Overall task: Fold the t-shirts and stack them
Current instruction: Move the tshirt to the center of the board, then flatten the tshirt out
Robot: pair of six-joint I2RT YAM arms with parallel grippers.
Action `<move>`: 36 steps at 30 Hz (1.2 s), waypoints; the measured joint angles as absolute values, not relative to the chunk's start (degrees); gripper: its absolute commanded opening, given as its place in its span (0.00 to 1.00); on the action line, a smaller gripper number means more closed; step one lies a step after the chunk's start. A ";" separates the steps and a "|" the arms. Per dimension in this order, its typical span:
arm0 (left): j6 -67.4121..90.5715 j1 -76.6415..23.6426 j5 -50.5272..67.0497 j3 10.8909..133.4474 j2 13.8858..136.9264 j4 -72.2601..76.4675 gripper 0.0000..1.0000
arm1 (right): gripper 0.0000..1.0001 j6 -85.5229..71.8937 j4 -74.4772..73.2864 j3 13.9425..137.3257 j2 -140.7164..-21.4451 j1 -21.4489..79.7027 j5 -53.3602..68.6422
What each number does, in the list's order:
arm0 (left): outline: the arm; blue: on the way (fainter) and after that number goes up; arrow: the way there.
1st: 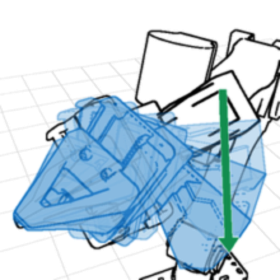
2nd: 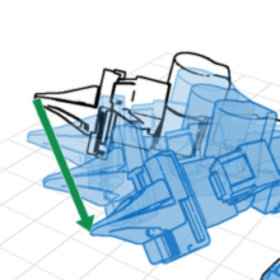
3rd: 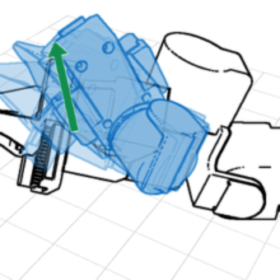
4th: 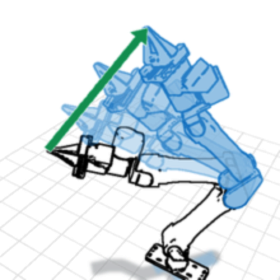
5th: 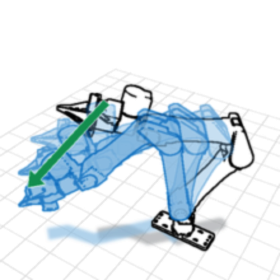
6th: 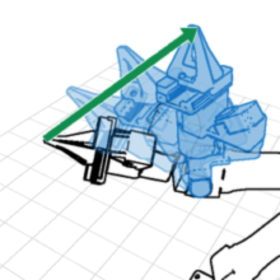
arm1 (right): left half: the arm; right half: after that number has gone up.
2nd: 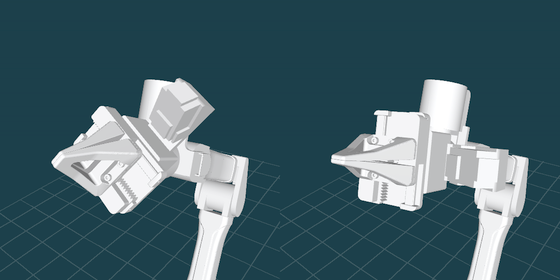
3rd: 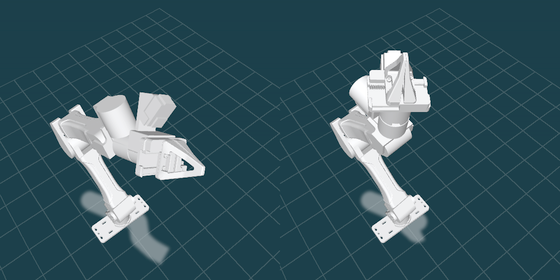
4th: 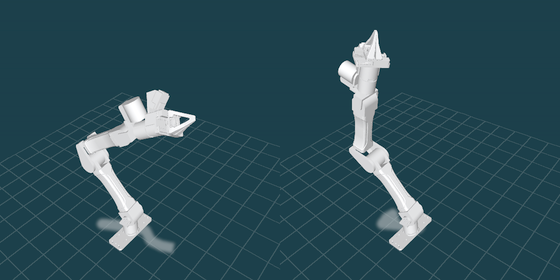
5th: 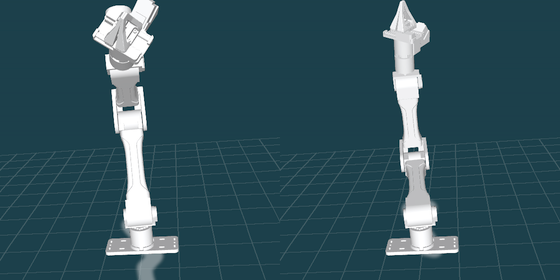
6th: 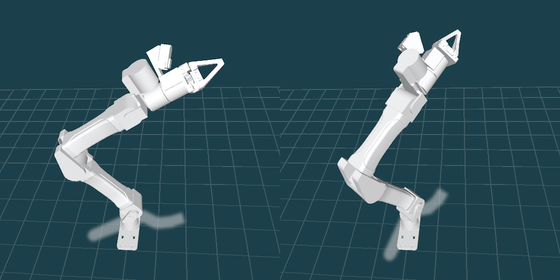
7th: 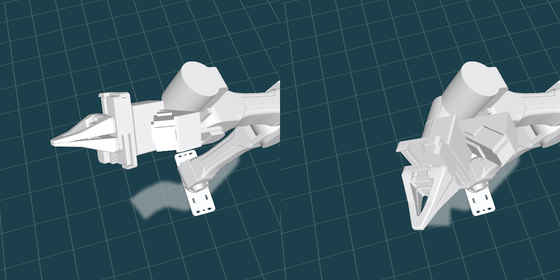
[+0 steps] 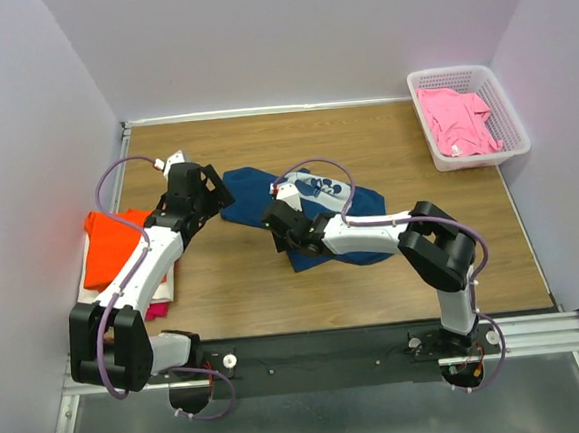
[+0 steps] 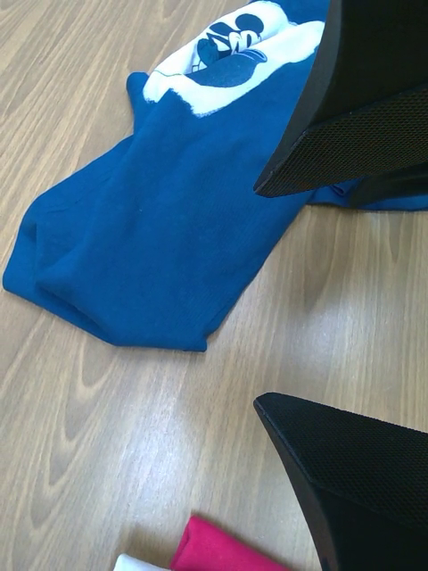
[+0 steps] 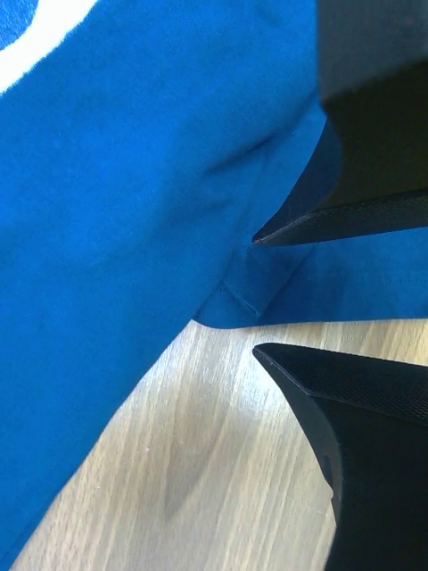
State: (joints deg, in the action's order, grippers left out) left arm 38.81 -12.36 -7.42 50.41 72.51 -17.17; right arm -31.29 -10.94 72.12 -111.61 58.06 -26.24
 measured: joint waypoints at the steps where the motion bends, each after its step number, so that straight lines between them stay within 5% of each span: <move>1: 38.76 -12.32 -7.33 50.33 72.40 -17.15 0.98 | 0.50 -31.29 -10.98 72.12 -111.66 58.06 -26.44; 16: 37.82 -11.11 -5.76 48.99 71.55 -16.38 0.98 | 0.41 -31.46 -11.11 73.08 -114.21 58.06 -27.42; 29: 37.74 -10.55 -4.86 48.21 71.44 -15.88 0.98 | 0.02 -32.32 -11.44 73.23 -114.06 57.78 -29.17; 36: 37.74 -10.55 -4.19 48.16 71.44 -15.70 0.98 | 0.00 -32.99 -11.92 71.94 -112.29 57.25 -29.32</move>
